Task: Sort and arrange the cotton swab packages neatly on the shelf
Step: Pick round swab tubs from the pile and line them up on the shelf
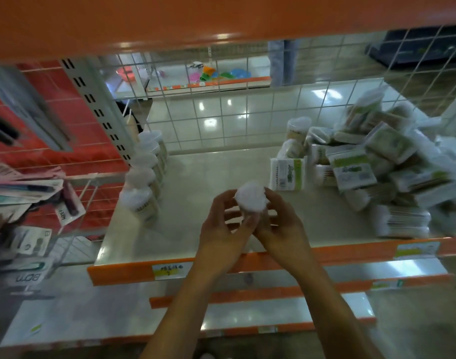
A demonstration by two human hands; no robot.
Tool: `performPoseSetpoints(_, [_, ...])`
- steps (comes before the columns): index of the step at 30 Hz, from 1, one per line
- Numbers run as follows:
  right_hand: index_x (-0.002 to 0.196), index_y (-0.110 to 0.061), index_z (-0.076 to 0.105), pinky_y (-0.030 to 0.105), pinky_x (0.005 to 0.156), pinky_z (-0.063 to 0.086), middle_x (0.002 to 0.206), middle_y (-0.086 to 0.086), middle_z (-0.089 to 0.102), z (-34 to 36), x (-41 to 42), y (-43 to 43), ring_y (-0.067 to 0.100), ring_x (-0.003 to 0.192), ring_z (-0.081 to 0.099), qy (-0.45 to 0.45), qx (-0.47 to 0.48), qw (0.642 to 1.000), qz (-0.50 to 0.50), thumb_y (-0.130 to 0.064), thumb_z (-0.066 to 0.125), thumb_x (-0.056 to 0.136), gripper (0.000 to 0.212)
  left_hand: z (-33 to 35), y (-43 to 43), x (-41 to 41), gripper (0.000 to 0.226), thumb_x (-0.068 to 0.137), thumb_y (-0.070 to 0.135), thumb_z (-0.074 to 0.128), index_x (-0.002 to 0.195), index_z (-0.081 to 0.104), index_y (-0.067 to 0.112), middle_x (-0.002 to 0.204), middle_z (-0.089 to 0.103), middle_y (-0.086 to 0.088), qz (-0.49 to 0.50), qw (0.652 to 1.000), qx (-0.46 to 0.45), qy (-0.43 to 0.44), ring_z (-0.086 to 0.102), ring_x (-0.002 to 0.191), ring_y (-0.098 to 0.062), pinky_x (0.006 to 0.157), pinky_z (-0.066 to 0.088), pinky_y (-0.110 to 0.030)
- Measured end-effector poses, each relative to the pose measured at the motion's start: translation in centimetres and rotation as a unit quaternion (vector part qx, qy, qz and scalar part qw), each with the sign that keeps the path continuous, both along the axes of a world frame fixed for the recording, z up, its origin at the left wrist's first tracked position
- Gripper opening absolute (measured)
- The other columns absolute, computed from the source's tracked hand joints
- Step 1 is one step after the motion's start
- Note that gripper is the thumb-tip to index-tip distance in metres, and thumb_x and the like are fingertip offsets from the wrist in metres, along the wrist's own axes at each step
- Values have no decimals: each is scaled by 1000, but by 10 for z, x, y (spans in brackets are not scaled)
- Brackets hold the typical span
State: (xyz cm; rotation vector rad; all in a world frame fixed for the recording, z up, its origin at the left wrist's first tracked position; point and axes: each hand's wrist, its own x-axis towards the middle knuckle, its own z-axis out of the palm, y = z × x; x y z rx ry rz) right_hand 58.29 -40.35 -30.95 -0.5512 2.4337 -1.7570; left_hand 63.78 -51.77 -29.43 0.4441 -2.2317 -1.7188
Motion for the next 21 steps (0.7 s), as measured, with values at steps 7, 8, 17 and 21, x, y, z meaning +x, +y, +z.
performPoseSetpoints(7, [105, -48, 44, 12, 69, 51, 89, -19, 61, 8, 12, -29, -8, 83, 61, 20, 13, 996, 91, -18, 73, 77, 50, -1, -34, 13, 41, 90, 34, 61, 129, 53, 29, 117, 62, 11, -4, 999, -39, -5, 58, 104, 5, 79, 47, -9])
performPoseSetpoints(8, [113, -51, 41, 21, 79, 53, 103, -16, 60, 8, 14, -33, -2, 92, 61, 11, 16, 995, 97, -26, 70, 78, 51, -2, -38, 16, 45, 89, 38, 61, 132, 51, 29, 120, 61, 9, -12, 999, -39, -9, 58, 106, 3, 80, 48, -10])
performPoseSetpoints(17, [124, -65, 26, 0, 78, 40, 114, -37, 46, -1, 33, -70, -24, 98, 46, -22, 38, 988, 151, -35, 68, 82, 67, -8, -88, 44, 86, 72, 69, 55, 143, 34, 26, 128, 50, 2, 26, 983, -165, -70, 56, 108, -9, 90, 53, -32])
performPoseSetpoints(21, [128, -55, 32, 5, 84, 40, 122, -32, 46, 1, 41, -84, -13, 106, 48, -13, 46, 984, 171, -31, 67, 83, 63, -7, -105, 59, 45, 84, 37, 67, 124, 47, 41, 115, 60, 13, 52, 990, -122, -41, 61, 101, -2, 85, 53, -22])
